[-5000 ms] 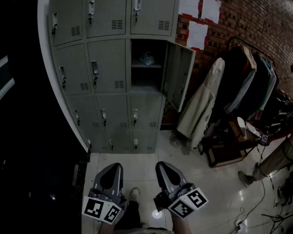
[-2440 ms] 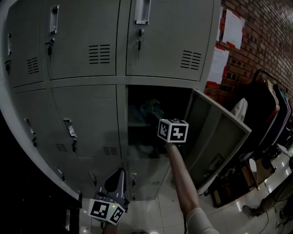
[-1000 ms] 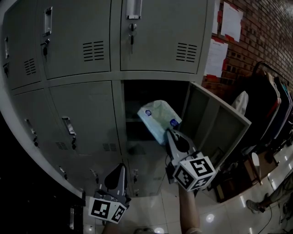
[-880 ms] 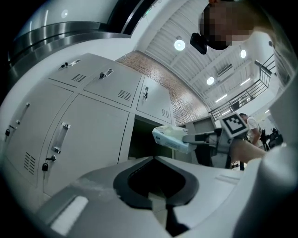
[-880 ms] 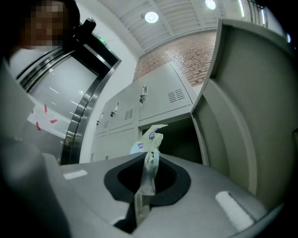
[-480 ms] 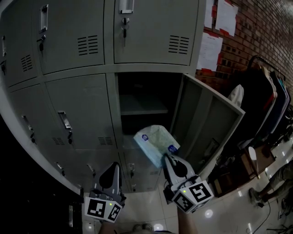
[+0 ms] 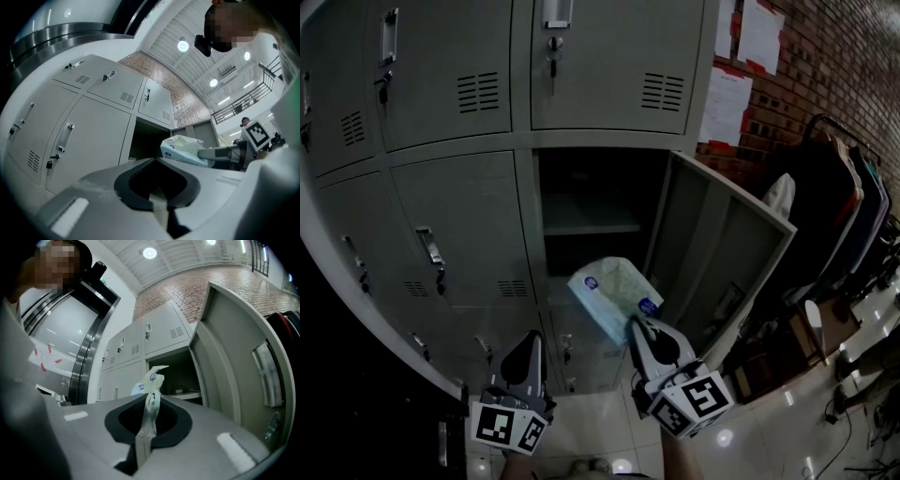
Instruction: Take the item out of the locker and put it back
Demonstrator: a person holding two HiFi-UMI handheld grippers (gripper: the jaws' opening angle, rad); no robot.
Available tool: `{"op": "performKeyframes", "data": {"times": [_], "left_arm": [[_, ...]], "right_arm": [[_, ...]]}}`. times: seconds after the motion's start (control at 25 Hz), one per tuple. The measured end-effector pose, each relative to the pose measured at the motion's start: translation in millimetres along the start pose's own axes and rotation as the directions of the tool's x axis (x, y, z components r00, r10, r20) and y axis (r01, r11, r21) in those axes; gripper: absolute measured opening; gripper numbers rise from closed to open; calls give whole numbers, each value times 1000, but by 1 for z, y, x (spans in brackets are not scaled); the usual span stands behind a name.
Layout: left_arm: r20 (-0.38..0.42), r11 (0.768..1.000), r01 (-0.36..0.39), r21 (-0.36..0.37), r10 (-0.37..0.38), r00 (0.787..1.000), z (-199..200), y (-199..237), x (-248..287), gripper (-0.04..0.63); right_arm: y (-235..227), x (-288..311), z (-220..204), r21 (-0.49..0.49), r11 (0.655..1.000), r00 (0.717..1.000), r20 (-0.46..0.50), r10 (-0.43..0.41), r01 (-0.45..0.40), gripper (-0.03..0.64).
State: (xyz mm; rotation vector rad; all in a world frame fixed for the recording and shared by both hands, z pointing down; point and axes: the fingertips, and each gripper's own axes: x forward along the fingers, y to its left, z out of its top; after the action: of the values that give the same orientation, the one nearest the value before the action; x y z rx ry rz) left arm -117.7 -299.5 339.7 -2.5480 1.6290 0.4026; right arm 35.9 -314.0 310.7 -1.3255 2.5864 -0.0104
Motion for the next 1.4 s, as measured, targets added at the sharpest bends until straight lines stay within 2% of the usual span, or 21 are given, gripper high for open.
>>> {"op": "performKeyframes", "data": {"times": [0.84, 1.08, 1.24, 1.4], "left_arm": [[1, 1000, -1, -4, 1, 1000, 1, -1, -1, 3], [-1, 1000, -6, -9, 6, 1000, 0, 1, 0, 4], [3, 1000, -10, -7, 10, 1000, 2, 3, 1, 3], [2, 1000, -25, -2, 25, 1000, 1, 9, 0, 4]], "right_arm": [[2, -7, -3, 15, 1000, 1000, -10, 2, -2, 12], [-5, 12, 31, -33, 999, 999, 53, 2, -1, 12], [-16, 48, 65, -98, 995, 996, 91, 8, 1, 12], [-36, 92, 82, -135, 991, 996, 86, -8, 19, 12]]}}
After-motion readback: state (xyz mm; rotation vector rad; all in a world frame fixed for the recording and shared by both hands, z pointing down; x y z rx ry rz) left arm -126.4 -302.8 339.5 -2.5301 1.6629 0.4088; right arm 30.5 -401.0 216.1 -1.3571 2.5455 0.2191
